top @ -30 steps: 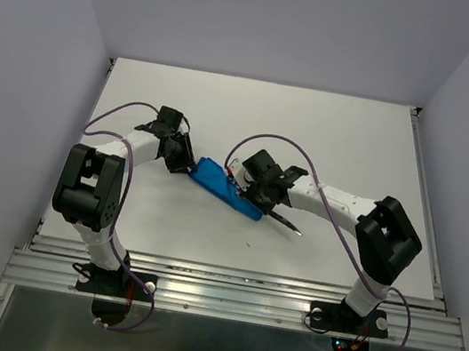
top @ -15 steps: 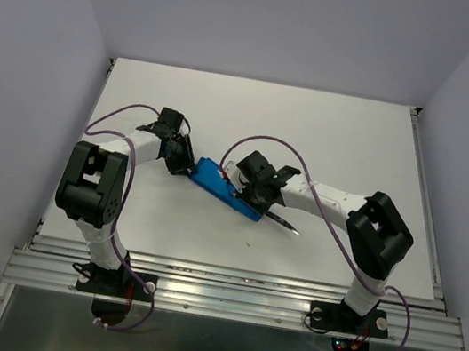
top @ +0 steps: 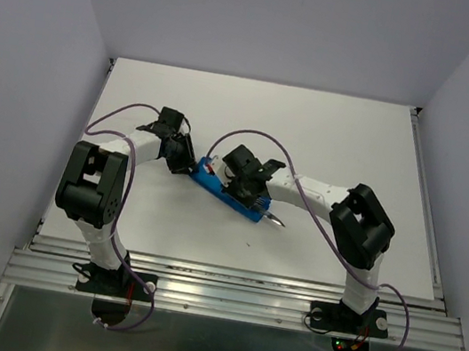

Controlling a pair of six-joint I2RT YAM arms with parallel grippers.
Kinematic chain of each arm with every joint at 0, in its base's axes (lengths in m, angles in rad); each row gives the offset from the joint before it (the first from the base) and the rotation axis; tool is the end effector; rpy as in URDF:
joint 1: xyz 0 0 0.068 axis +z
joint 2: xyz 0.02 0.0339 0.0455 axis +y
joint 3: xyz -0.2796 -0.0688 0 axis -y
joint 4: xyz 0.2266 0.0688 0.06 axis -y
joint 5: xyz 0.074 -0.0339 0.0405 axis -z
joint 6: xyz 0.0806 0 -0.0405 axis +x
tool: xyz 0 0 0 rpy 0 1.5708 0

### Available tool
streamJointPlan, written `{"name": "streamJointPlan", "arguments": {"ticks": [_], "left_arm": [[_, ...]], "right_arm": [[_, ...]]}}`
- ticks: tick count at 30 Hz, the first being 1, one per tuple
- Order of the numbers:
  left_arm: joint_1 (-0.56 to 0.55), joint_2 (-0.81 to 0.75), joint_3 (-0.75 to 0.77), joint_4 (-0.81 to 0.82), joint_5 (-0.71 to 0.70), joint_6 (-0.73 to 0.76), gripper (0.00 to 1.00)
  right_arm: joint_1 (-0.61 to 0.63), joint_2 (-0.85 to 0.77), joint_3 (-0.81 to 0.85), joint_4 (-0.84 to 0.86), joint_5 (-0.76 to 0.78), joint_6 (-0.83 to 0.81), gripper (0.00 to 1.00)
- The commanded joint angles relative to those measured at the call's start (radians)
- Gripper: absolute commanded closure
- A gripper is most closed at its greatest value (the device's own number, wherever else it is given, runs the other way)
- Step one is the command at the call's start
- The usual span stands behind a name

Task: Fold the napkin into a case and place the utensils inside
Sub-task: Stuff the knife into the folded napkin.

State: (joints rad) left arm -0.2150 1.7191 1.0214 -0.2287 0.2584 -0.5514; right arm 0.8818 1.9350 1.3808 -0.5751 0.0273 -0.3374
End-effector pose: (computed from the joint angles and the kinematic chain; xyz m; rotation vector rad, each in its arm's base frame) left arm 0.3520 -0.0979 0.1690 -0.3200 2.5494 -0.6297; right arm 0.2623 0.3150 0.1668 -1.5427 2.2236 0.1277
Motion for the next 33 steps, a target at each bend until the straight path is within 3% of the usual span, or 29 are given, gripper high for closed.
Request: {"name": "streamJointPlan", "arguments": {"ticks": [1,19,24,29,33], "left_arm": [[-0.007,-0.018,0.008,0.009,0.018,0.004,0.57],[-0.014,-0.032,-0.01,0.022,0.025,-0.001,0.57],[-0.014,-0.032,-0.009,0.02,0.024,0.002,0.57],[-0.015,-0.027,-0.004,0.019,0.022,0.002,0.57],[-0.014,-0.026,0.002,0.017,0.024,0.004,0.57]], "right_arm": [[0.011,0.022,0.076,0.023,-0.02,0.006,0.99],[0.02,0.127,0.211,0.035,-0.053,0.106,0.99],[0.02,0.147,0.247,-0.008,-0.032,0.136,0.79],[0.02,0.096,0.204,0.026,0.048,0.153,0.69],[0.02,0.023,0.161,0.066,0.062,0.167,0.67]]}}
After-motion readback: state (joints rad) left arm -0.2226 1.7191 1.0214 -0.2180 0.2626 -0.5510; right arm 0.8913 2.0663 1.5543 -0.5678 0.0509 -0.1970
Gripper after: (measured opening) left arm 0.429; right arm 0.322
